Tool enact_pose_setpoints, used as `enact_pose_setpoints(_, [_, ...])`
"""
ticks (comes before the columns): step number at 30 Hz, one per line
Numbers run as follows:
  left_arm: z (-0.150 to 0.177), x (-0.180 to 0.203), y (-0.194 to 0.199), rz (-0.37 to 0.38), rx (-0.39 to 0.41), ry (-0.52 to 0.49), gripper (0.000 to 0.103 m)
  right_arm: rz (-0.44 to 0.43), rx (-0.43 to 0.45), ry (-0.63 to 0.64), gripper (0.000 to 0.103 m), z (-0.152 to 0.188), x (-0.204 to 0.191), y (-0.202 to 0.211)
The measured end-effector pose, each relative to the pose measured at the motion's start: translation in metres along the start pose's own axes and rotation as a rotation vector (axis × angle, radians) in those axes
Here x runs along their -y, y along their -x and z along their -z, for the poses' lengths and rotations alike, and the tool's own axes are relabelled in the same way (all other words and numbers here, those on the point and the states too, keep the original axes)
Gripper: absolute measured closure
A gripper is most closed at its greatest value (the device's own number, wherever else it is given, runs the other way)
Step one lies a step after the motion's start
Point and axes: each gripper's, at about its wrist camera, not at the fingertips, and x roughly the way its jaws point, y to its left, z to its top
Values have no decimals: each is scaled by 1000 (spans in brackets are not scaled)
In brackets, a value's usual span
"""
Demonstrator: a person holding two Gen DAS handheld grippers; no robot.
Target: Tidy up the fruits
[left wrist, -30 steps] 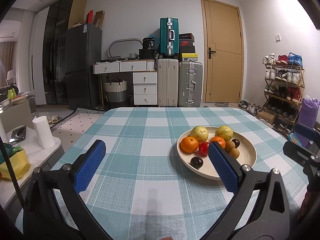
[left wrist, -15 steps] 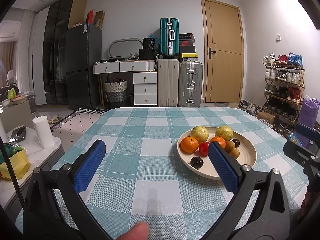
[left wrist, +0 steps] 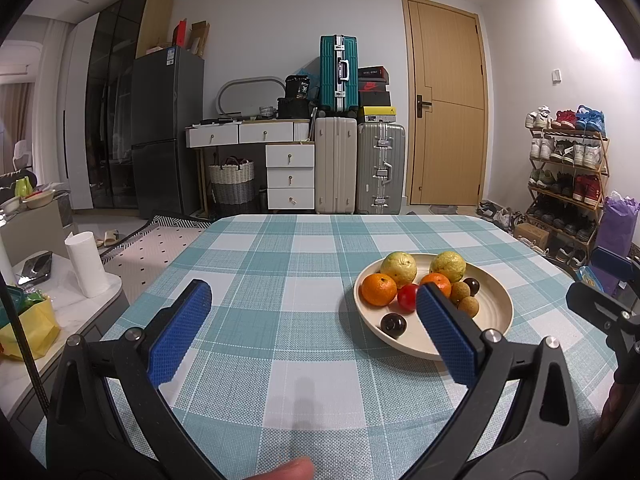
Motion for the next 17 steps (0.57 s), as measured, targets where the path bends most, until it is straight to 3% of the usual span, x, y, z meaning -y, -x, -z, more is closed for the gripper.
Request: enact_pose_setpoints(17, [1,1,-1,3,-1,0,1,-1,-1,0,0,0,0,0])
